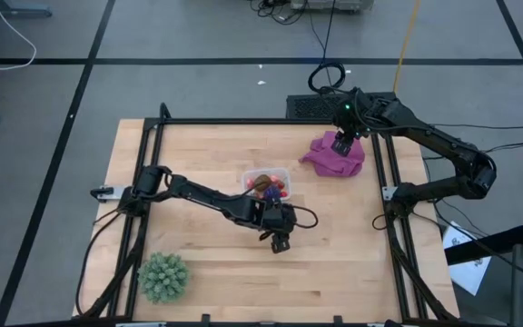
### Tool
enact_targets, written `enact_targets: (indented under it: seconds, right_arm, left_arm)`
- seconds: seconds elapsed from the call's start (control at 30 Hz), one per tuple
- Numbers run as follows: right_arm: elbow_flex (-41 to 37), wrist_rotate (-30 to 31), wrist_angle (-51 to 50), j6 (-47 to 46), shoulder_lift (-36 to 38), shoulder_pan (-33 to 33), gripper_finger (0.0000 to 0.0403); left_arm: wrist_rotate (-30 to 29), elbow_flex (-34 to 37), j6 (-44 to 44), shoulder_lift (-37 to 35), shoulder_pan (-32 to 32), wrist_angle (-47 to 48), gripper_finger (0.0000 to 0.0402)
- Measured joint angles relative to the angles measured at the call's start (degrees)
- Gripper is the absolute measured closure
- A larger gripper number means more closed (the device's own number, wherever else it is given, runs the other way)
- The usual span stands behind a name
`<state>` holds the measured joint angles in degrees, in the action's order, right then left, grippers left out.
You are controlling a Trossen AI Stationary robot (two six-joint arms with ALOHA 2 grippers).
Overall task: Pick and placing Produce into tupperware
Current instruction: Put the strawberry into the transparent bin
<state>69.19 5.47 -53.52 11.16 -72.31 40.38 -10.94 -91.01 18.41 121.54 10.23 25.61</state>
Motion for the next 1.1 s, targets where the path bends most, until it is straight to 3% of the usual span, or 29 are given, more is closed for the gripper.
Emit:
enact_targets:
  seconds: [0.3, 1.1]
  right_arm:
    - [0.0, 0.0, 0.0, 0.0, 0.0, 0.0, 0.0234]
    - [0.0, 0.0, 0.0, -0.4, 0.0, -0.1, 0.0234]
  left_arm:
    - [0.8, -0.1, 0.7, 0.0, -2.3, 2.1, 0.0144]
    - [5.6, -0.1, 1.1, 5.5, -2.5, -4.6, 0.0144]
